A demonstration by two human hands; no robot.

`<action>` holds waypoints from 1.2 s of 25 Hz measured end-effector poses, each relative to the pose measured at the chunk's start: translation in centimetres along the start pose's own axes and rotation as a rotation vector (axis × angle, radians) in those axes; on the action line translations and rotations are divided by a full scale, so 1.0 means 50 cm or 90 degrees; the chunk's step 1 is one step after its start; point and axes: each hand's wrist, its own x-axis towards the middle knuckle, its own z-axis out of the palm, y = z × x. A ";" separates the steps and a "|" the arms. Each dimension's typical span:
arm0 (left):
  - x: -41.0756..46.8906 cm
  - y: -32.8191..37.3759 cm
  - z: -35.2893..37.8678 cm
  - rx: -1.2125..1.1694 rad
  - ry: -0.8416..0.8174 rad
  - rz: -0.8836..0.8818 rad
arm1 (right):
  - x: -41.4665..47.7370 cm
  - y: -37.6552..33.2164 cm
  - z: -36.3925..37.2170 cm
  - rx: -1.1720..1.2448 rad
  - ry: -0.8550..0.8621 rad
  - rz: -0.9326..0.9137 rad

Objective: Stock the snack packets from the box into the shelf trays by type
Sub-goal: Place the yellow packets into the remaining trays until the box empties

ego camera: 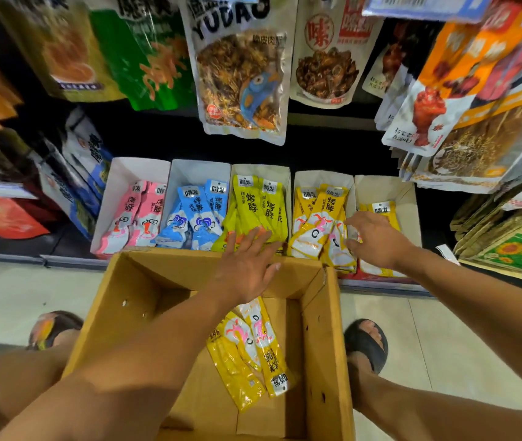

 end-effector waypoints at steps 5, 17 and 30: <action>-0.164 -0.120 -0.029 0.031 -0.015 -0.088 | -0.039 -0.183 0.024 0.077 0.015 -0.041; -0.501 -0.363 0.060 0.000 -0.040 -0.240 | -0.104 -0.465 0.330 0.073 -0.211 -0.040; -0.501 -0.361 0.090 0.005 0.038 -0.239 | 0.004 -0.492 0.567 0.228 -0.331 0.162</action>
